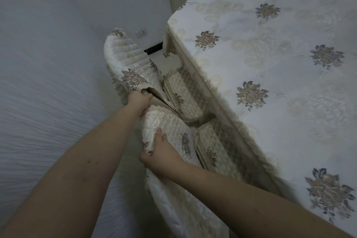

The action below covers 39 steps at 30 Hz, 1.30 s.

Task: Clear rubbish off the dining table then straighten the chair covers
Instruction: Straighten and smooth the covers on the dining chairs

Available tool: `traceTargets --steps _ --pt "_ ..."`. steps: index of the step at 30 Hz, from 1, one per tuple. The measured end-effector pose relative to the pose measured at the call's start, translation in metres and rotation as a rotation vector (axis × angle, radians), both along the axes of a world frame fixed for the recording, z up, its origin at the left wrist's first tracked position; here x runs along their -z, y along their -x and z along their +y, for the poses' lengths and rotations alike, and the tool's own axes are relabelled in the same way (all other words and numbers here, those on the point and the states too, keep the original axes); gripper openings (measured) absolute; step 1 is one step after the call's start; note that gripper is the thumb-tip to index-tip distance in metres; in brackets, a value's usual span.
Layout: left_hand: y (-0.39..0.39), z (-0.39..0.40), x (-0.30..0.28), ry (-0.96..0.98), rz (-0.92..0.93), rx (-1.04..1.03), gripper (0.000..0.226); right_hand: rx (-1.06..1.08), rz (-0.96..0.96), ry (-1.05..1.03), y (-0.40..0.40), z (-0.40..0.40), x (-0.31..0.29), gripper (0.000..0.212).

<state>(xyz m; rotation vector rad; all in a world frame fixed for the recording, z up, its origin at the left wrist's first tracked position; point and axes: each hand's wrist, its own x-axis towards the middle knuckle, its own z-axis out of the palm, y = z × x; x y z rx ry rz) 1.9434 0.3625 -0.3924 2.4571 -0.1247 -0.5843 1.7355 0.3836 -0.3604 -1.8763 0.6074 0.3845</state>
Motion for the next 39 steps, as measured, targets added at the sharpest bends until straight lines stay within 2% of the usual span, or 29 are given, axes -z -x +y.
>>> traceTargets --steps 10,18,24,32,37,39 --pt "-0.003 0.004 -0.001 -0.066 0.054 0.037 0.049 -0.004 -0.012 0.05 0.0 0.001 0.002 0.1" --pt "0.005 0.009 0.0 -0.079 0.06 -0.02 0.089 -0.023 -0.011 0.072 0.01 -0.005 0.01 0.107" --pt "0.019 0.02 0.006 -0.041 0.064 0.0 0.077 -0.108 -0.029 0.097 0.031 -0.014 0.007 0.103" --pt "0.032 0.011 -0.001 -0.047 0.067 -0.021 0.064 -0.092 -0.039 0.074 0.057 0.0 0.002 0.087" --pt "0.043 0.005 -0.007 -0.071 0.048 -0.007 0.047 -0.063 -0.033 0.079 0.066 -0.008 0.001 0.054" --pt "0.05 0.006 -0.005 -0.091 0.034 -0.022 0.052 -0.082 -0.03 0.089 0.074 -0.016 -0.004 0.067"
